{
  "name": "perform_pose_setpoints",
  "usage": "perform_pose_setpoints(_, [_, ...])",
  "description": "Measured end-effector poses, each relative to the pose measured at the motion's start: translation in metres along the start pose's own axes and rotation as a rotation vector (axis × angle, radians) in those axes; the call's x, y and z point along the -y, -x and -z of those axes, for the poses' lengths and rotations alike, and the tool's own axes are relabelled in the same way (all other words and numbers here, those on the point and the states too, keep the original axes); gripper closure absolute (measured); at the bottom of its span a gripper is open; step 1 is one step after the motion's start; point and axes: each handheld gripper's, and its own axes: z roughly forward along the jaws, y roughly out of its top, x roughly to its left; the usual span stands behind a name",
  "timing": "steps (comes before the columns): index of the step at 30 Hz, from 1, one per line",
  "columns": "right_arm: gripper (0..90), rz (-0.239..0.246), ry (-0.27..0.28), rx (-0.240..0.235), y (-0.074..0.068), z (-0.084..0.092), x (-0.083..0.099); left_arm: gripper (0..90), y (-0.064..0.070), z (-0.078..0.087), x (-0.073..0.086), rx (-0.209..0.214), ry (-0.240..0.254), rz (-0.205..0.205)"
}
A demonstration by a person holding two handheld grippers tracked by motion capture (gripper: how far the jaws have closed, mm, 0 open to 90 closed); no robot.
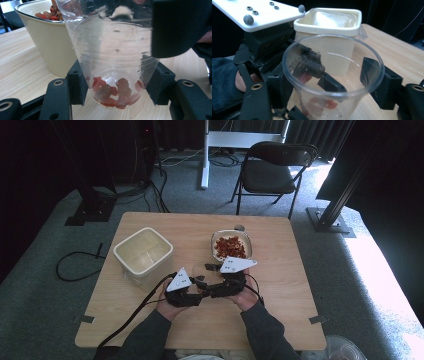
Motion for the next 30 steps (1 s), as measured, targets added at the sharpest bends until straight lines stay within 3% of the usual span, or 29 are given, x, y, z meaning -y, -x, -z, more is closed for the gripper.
perform_pose_setpoints(5, [20.7, -0.014, -0.016, -0.014, 0.001, 0.002, 0.004, 43.8, -0.003, 0.007, -0.003, -0.027, 0.018, -0.005])
perform_pose_setpoints(10, [20.7, -0.012, 0.024, -0.007, 0.003, 0.013, 0.008, 43.8, -0.004, 0.018, -0.002, -0.061, 0.024, 0.003])
perform_pose_setpoints(17, [22.4, -0.052, 0.059, 0.052, 0.013, 0.035, 0.025, 43.8, -0.006, 0.035, 0.000, -0.106, -0.008, 0.021])
perform_pose_setpoints(30, [24.4, -0.060, -0.092, 0.241, 0.025, 0.042, 0.070, 43.7, -0.007, 0.070, -0.013, -0.170, -0.017, 0.026])
